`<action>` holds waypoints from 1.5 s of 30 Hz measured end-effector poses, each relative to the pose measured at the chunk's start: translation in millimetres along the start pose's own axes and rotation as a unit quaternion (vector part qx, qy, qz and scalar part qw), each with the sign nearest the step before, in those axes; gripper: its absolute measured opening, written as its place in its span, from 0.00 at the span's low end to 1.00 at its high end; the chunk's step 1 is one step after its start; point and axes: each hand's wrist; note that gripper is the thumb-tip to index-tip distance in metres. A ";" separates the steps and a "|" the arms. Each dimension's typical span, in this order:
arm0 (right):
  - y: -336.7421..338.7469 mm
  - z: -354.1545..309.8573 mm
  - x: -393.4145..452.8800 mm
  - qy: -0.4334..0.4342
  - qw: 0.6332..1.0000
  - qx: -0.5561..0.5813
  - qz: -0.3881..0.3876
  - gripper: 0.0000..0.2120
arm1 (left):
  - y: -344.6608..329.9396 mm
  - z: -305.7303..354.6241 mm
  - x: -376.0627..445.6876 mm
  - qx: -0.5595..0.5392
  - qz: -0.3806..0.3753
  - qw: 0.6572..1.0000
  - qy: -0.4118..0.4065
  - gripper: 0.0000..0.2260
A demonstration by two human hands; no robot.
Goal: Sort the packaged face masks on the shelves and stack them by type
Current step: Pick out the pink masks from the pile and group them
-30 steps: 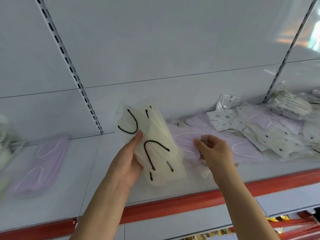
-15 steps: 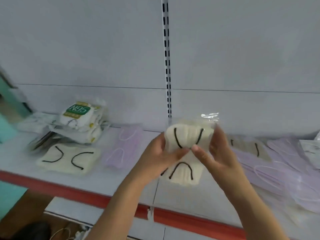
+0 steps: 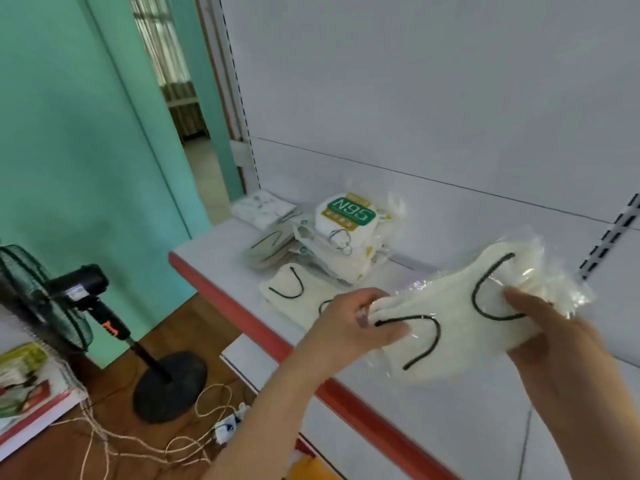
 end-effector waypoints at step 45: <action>252.6 -57.1 -83.0 -0.147 0.609 -0.752 0.207 0.27 | -289.4 24.0 18.7 0.252 -0.213 0.937 -0.114 0.17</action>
Point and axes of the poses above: each hand's wrist, its own x-axis towards the middle knuckle, its own y-axis out of the back of the hand, z = x × y, and after that the axes turned 13 degrees about y, right-handed
